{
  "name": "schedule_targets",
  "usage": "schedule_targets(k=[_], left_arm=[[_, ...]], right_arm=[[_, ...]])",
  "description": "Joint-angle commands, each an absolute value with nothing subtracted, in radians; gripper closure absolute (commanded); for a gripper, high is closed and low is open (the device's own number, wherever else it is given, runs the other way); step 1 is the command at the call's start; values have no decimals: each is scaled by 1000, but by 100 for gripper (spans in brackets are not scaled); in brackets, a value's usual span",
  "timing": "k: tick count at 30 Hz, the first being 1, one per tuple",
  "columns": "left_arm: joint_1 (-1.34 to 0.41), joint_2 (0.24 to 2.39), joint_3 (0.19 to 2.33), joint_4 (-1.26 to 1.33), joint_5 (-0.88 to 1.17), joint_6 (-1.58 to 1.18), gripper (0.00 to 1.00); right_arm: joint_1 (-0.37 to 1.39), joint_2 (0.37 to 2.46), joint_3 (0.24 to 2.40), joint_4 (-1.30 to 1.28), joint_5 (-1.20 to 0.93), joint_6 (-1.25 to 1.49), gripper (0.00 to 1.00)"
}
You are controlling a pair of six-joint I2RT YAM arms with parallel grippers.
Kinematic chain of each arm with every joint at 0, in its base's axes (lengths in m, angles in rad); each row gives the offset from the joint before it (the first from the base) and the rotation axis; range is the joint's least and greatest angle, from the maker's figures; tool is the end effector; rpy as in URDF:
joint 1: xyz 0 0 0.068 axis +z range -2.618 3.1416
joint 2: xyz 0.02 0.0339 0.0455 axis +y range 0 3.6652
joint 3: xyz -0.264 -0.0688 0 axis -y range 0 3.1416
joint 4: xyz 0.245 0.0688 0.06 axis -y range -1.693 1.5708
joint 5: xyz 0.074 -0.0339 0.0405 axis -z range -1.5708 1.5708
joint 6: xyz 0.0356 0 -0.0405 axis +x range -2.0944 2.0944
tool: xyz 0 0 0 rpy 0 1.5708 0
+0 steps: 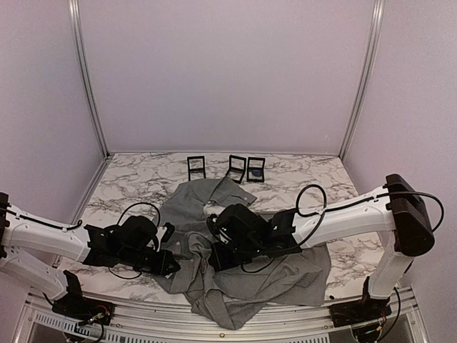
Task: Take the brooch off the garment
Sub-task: Pick up the brooch from the flattened clothing.
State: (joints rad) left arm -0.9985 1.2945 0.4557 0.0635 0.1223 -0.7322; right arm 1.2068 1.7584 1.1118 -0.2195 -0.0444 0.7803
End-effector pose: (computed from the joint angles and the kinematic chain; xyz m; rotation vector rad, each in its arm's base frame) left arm 0.1233 -0.1994 0.1488 0.4054 2.5302 -0.9211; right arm 0.1309 0.3481 0.1897 -0.5853 2.5999 0.8534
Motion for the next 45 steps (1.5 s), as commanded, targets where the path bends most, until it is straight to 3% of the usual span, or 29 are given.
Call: schedule_targets(k=[1,6,14,22,29,45], left_arm=[[-923,1224,452,-48,23,-702,100],[-814,1185,472,-93,10,-659,100],[-785,1210,540,-147,-26,-600,100],[-802,1103,631,-288,-15,-582,74],[-906,1094,641,-251,72,-645,67],[-1002,1233,649,-93,129,-716,63]], right_arm=[[1195,1769,1162,-239,-61,739,100],[1182,1783,1187,-242,-92,707,100],[1171,1795,1227,-247,-122,675,100],[1156,1807,1243,-222,-152,669,100],[1148,1810,1236,-175,-187,657,100],[1143,1849,1242,-91,-236,679,100]])
